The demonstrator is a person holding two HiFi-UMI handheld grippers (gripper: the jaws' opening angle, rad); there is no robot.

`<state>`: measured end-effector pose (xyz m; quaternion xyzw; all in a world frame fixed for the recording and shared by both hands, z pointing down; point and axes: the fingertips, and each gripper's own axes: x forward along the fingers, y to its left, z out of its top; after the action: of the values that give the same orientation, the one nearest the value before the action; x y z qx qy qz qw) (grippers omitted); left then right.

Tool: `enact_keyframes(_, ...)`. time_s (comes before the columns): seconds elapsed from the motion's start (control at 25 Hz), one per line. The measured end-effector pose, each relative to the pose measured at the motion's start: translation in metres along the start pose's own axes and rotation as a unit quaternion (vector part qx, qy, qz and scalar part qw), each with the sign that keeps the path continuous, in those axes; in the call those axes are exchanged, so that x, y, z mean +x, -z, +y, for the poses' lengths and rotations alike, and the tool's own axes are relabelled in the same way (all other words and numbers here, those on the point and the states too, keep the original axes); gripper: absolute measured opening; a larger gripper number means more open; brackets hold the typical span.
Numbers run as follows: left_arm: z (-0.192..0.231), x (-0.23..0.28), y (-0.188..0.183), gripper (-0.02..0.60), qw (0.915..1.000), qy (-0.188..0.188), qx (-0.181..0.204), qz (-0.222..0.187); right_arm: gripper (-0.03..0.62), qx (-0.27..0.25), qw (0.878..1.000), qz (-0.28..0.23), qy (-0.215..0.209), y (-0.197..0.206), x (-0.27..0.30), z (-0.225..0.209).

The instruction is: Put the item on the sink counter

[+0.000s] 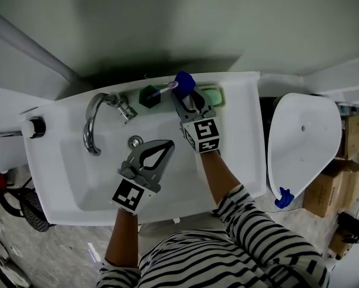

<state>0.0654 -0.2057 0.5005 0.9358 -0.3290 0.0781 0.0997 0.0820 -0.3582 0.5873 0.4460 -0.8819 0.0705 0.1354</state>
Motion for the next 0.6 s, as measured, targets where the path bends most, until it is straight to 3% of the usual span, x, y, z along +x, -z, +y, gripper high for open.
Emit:
enact_keyframes(0.32,0.0026,-0.0004,-0.0018,0.006,0.9999,-0.011,-0.004,-0.004,0.166,-0.008,1.0,0.007,-0.016,-0.002,0.0008,0.0022)
enact_keyframes(0.6,0.0081,-0.0002,-0.0057,0.006,0.9996,-0.028,-0.011,-0.005,0.209,-0.011,1.0,0.008,-0.025,-0.0081,-0.0043,0.0013)
